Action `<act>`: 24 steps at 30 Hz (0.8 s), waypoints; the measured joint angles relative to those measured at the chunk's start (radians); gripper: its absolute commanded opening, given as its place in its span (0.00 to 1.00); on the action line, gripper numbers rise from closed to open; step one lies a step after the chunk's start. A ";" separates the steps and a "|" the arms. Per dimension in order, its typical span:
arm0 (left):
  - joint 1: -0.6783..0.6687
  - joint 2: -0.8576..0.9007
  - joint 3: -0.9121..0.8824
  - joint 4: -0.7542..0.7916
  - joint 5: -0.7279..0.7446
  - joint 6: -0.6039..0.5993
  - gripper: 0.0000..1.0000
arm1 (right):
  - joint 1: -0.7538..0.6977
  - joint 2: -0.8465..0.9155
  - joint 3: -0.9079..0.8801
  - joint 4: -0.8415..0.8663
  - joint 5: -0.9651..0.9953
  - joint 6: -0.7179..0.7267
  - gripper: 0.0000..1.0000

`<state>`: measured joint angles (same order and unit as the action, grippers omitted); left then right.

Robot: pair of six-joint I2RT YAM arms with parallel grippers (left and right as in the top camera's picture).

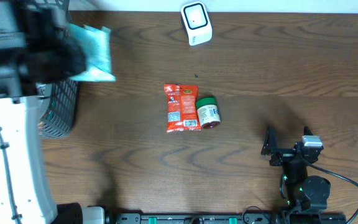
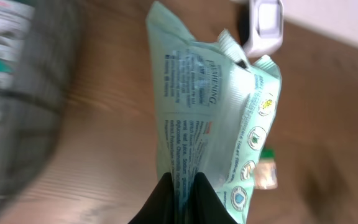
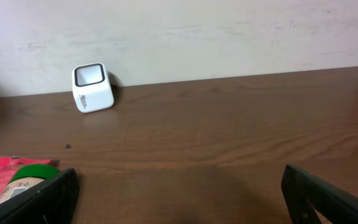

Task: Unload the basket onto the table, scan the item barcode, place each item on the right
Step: 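Carry the wipes packet out and lower it left of the red packet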

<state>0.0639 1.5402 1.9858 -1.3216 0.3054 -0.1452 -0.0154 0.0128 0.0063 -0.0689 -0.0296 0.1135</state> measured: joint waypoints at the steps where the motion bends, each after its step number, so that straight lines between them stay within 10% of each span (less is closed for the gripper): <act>1: -0.040 0.000 -0.025 0.007 0.000 -0.011 0.07 | 0.000 0.000 0.000 0.000 0.000 0.000 0.99; 9: -0.298 0.010 -0.282 0.182 -0.108 -0.158 0.07 | 0.000 0.000 0.000 0.000 0.000 0.000 0.99; 24: -0.315 0.010 -0.874 0.645 -0.219 -0.289 0.08 | 0.000 0.000 0.000 0.000 0.000 0.000 0.99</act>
<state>-0.2508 1.5505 1.1114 -0.6765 0.0860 -0.4343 -0.0154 0.0128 0.0063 -0.0689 -0.0296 0.1135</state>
